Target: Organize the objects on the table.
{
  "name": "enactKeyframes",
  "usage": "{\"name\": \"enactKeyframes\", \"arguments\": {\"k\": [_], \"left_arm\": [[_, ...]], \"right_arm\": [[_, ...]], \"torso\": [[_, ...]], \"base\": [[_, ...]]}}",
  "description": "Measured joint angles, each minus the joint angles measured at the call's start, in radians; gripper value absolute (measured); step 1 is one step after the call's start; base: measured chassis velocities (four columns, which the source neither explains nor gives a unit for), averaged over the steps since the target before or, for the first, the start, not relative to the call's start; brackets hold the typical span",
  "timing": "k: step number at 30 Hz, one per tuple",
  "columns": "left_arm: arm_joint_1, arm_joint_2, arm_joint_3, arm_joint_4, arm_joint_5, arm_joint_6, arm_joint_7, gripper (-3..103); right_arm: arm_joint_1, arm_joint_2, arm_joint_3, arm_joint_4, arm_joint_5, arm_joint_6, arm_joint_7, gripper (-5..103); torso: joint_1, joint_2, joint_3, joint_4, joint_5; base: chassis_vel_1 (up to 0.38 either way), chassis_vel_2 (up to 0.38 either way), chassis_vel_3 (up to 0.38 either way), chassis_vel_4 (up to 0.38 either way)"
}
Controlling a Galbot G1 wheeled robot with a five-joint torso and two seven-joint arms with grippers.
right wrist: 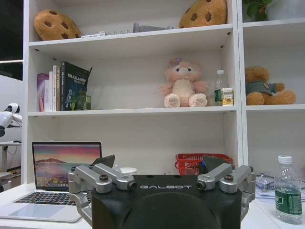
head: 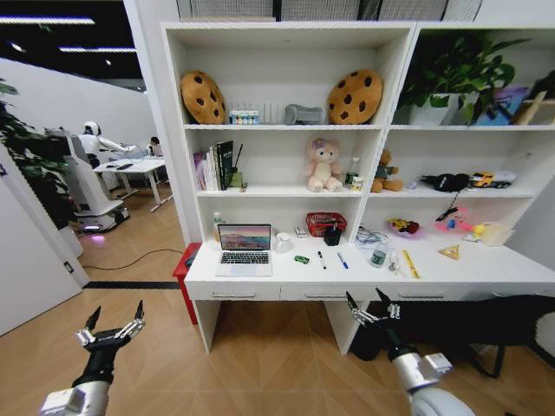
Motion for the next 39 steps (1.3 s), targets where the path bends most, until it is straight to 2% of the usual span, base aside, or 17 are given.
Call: {"name": "enactKeyframes", "arguments": {"k": [39], "left_arm": [[0.000, -0.001, 0.005, -0.018, 0.017, 0.005, -0.027, 100]], "right_arm": [[-0.008, -0.005, 0.003, -0.006, 0.021, 0.003, -0.016, 100]], "torso": [[0.000, 0.000, 0.000, -0.0001, 0.0000]], "base": [[-0.098, 0.095, 0.098, -0.094]]}}
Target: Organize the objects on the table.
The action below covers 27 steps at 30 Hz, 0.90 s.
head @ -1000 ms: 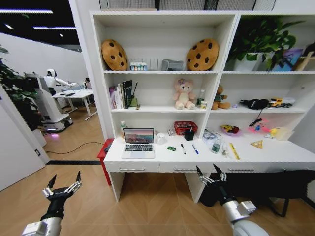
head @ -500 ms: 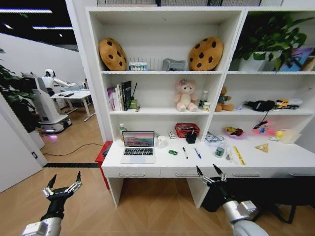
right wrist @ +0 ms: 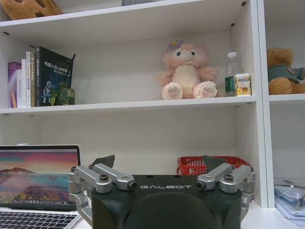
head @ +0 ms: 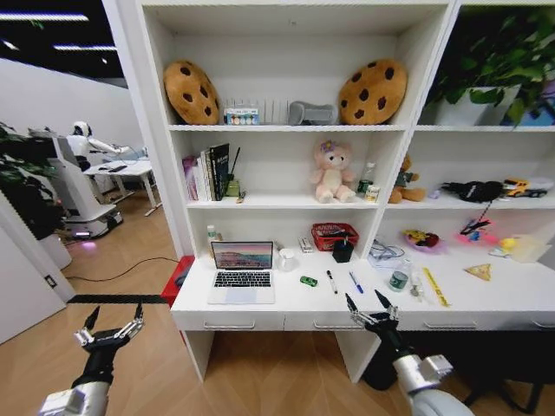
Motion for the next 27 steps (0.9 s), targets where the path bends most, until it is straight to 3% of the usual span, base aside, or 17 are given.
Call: {"name": "enactKeyframes", "arguments": {"k": [27], "left_arm": [[0.000, -0.026, -0.006, 0.005, 0.005, -0.002, -0.011, 100]], "right_arm": [[-0.001, 0.001, 0.003, -0.004, 0.003, -0.005, 0.001, 100]], "torso": [[0.000, 0.000, 0.000, 0.0001, 0.0000]], "base": [[-0.150, 0.148, 0.155, -0.144]]}}
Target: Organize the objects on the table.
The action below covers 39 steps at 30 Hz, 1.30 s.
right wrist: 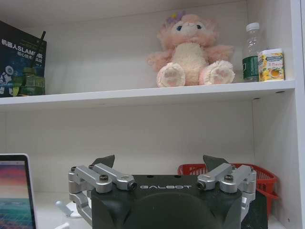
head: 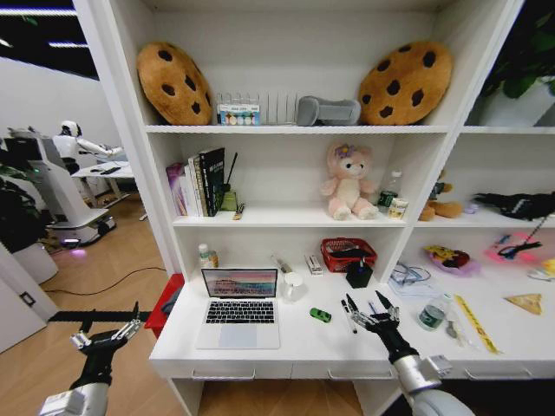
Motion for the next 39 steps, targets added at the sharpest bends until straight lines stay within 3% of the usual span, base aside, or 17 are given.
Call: {"name": "enactKeyframes", "arguments": {"k": [16, 19, 24, 25, 28, 30, 32, 34, 35, 37, 38, 39], "left_arm": [[-0.005, 0.000, 0.001, -0.010, -0.003, 0.013, -0.013, 102], [-0.005, 0.000, 0.001, -0.010, -0.003, 0.018, -0.013, 99], [0.004, 0.003, 0.002, -0.010, 0.004, 0.020, -0.004, 78], [0.004, 0.003, 0.002, -0.010, 0.004, 0.020, -0.004, 78], [0.011, 0.018, 0.002, -0.025, 0.002, 0.027, 0.004, 62], [0.012, 0.021, 0.002, -0.027, 0.001, 0.028, 0.006, 62], [0.015, 0.045, 0.004, -0.043, -0.006, 0.034, 0.010, 45], [0.015, 0.058, 0.005, -0.047, -0.010, 0.038, 0.010, 45], [0.015, 0.079, 0.008, -0.050, -0.011, 0.041, 0.010, 35], [0.017, 0.099, 0.010, -0.053, -0.012, 0.043, 0.012, 35], [0.020, 0.129, 0.012, -0.059, -0.016, 0.046, 0.016, 24], [0.020, 0.129, 0.012, -0.059, -0.016, 0.046, 0.016, 24]], "right_arm": [[-0.002, 0.006, -0.001, 0.001, -0.021, -0.006, 0.008, 100], [-0.002, 0.006, -0.001, -0.001, -0.026, -0.008, 0.012, 100], [-0.003, 0.015, -0.003, -0.005, -0.035, -0.010, 0.025, 100], [-0.003, 0.015, -0.003, -0.005, -0.035, -0.010, 0.025, 100], [-0.010, 0.027, -0.003, -0.007, -0.042, -0.010, 0.030, 100], [-0.010, 0.028, -0.003, -0.008, -0.042, -0.010, 0.031, 100], [-0.017, 0.028, -0.002, -0.010, -0.044, -0.010, 0.036, 100], [-0.018, 0.027, -0.001, -0.012, -0.045, -0.009, 0.037, 100], [-0.019, 0.026, 0.002, -0.016, -0.045, -0.008, 0.040, 100], [-0.019, 0.026, 0.004, -0.019, -0.045, -0.007, 0.041, 100], [-0.019, 0.027, 0.005, -0.022, -0.046, -0.005, 0.044, 100], [-0.019, 0.027, 0.005, -0.022, -0.046, -0.005, 0.044, 100]], "torso": [[0.001, 0.000, 0.000, -0.0002, -0.0001], [0.000, 0.000, 0.000, -0.0001, 0.0000], [-0.001, 0.000, 0.000, -0.0001, -0.0001], [-0.001, 0.000, 0.000, -0.0001, -0.0001], [-0.001, 0.000, 0.000, -0.0002, -0.0001], [0.000, 0.000, 0.000, -0.0001, -0.0001], [0.000, 0.000, 0.000, -0.0001, 0.0000], [0.000, 0.000, 0.000, -0.0001, 0.0000], [0.000, 0.000, 0.000, -0.0001, -0.0002], [0.000, 0.000, 0.000, -0.0001, -0.0002], [0.000, 0.000, 0.000, -0.0001, -0.0002], [0.000, 0.000, 0.000, -0.0001, -0.0002]], "base": [[-0.142, 0.144, 0.137, -0.143], [0.000, 0.000, 0.000, 0.000], [0.005, -0.010, -0.010, 0.007], [0.000, 0.000, 0.000, 0.000], [0.000, 0.000, 0.000, 0.000], [0.000, 0.000, 0.000, 0.000], [0.000, 0.000, 0.000, 0.000], [0.000, 0.000, 0.000, 0.000], [0.000, 0.000, 0.000, 0.000], [0.000, 0.000, 0.000, 0.000], [0.000, 0.000, 0.000, 0.000], [0.000, 0.000, 0.000, 0.000]]}}
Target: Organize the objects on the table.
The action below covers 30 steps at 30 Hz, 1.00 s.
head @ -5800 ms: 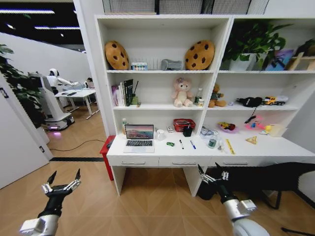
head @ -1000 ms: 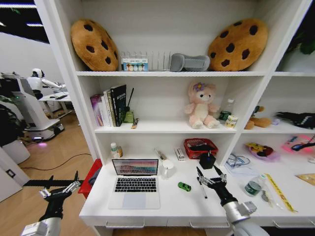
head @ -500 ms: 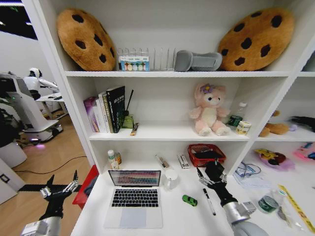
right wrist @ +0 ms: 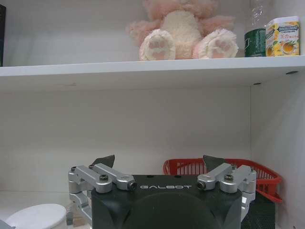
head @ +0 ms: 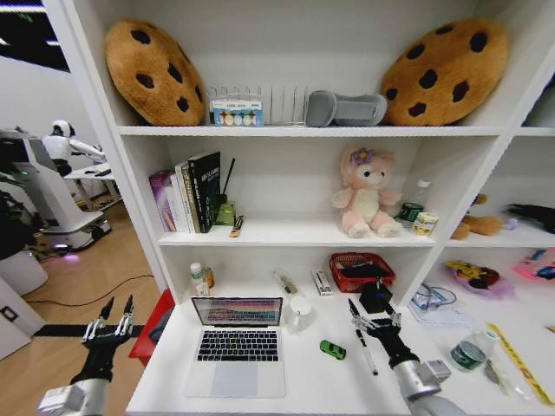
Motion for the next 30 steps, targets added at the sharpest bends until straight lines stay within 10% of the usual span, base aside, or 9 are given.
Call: {"name": "enactKeyframes", "arguments": {"k": [7, 30], "left_arm": [[0.034, 0.178, 0.019, -0.060, -0.038, 0.031, 0.015, 1], [-0.128, 0.889, 0.287, -0.061, -0.198, 0.101, -0.013, 0]], "right_arm": [[-0.003, 0.024, -0.010, -0.018, -0.015, 0.009, 0.002, 100], [-0.031, 0.090, -0.013, -0.030, -0.053, 0.020, 0.011, 100]], "torso": [[0.000, 0.000, 0.000, 0.0000, 0.0001], [0.000, 0.000, 0.000, 0.0001, -0.0001]], "base": [[0.000, 0.000, 0.000, 0.000], [0.000, 0.000, 0.000, 0.000]]}}
